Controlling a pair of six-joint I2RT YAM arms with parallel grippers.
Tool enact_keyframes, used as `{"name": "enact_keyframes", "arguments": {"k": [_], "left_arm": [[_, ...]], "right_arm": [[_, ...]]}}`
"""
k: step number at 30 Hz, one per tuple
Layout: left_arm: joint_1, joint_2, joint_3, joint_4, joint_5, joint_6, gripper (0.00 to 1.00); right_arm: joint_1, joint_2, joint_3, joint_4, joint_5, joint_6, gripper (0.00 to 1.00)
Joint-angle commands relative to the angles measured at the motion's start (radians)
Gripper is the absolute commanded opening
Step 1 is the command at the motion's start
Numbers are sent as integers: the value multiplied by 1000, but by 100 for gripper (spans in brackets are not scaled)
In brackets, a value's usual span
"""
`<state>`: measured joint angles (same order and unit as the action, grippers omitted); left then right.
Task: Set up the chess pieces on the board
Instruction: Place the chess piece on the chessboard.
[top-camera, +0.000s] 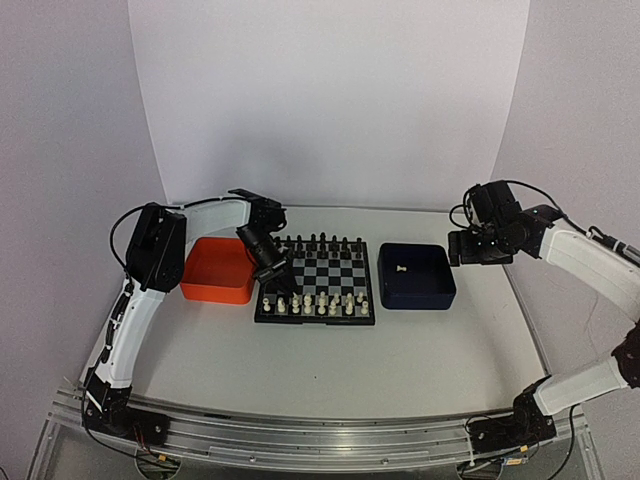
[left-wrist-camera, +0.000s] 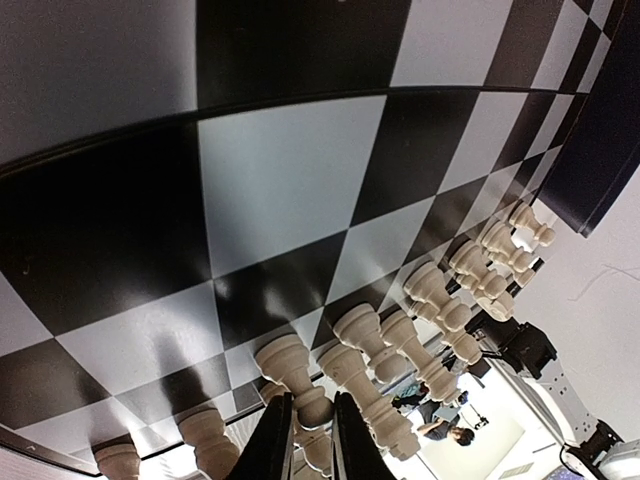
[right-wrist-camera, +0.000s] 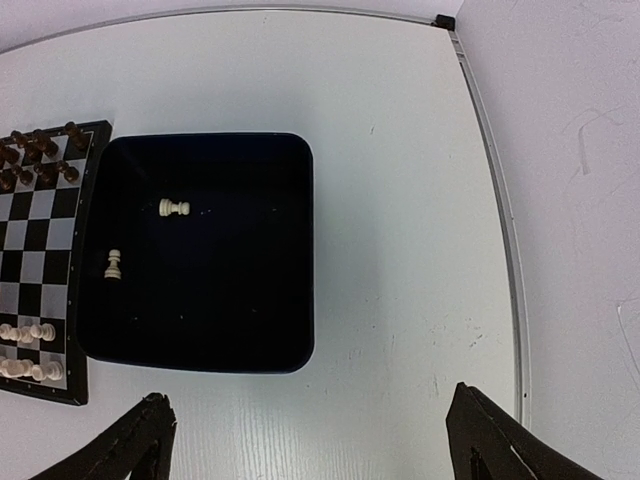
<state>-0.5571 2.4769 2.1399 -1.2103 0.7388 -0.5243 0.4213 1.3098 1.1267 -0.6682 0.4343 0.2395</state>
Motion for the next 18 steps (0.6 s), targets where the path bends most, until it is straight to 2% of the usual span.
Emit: {"name": "enact_keyframes", "arguments": {"k": [1, 18], "left_arm": [[0, 11, 40, 7, 5, 4, 13], [0, 14, 63, 3, -9, 4, 26]], "right_arm": [[2, -18, 4, -5, 31, -6, 92], [3, -18, 5, -8, 50, -12, 92]]}}
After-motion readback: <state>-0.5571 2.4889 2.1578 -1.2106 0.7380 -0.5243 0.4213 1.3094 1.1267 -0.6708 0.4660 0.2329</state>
